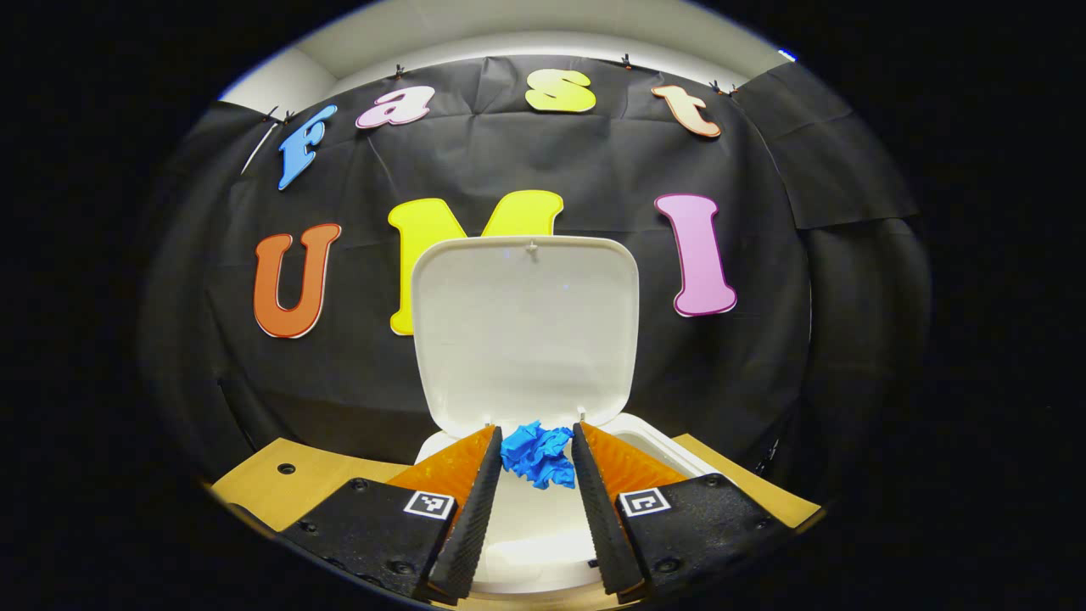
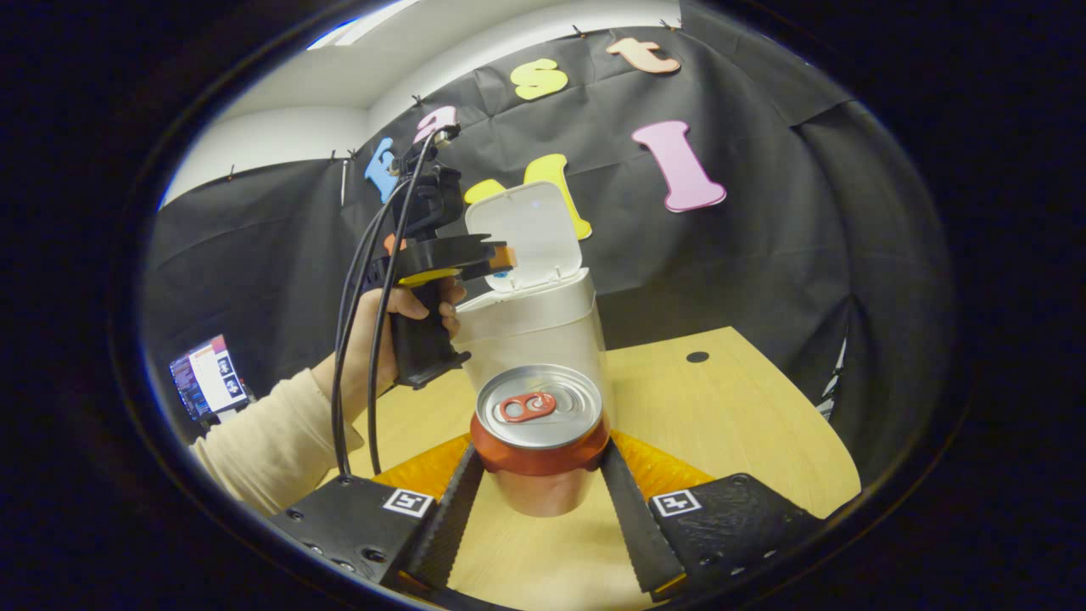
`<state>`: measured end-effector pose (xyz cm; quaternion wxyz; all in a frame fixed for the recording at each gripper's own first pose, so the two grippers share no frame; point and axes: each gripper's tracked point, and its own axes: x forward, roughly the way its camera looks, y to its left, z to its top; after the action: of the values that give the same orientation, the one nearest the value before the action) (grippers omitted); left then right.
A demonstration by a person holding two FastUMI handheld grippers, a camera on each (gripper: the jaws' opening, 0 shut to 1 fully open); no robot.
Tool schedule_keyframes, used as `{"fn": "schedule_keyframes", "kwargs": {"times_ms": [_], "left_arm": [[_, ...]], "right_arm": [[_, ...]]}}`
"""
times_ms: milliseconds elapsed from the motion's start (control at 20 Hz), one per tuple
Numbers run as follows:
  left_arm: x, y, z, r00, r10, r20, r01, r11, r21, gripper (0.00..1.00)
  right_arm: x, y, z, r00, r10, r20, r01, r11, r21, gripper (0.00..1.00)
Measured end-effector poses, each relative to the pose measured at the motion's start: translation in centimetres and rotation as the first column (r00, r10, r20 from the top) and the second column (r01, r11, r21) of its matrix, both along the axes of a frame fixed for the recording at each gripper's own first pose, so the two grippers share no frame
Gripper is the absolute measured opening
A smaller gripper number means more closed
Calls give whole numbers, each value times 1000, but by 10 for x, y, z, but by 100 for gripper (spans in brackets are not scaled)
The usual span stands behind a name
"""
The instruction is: Press the lid of the desktop garbage bin to open it, pick up the crumpled paper on the desktop and throw it into the bin, then pick up the pop can on the desktop and drop it into the bin, and finally close the garbage bin lid.
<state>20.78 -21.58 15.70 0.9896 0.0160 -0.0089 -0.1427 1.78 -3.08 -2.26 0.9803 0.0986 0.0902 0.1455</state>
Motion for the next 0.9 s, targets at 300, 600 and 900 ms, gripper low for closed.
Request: {"fn": "schedule_keyframes", "kwargs": {"times_ms": [300,600,900], "left_arm": [[0,8,-15,999,7,-48,-7,1000,5,95],[-14,13,-15,999,-9,-47,7,999,-31,98],[-46,47,-18,1000,2,-17,-4,997,-83,98]], "right_arm": [[-2,3,-4,1000,13,-13,-13,1000,12,78],[0,0,-2,1000,-6,1,6,1000,1,78],[3,-4,-2,998,-57,15,58,998,-22,78]]}}
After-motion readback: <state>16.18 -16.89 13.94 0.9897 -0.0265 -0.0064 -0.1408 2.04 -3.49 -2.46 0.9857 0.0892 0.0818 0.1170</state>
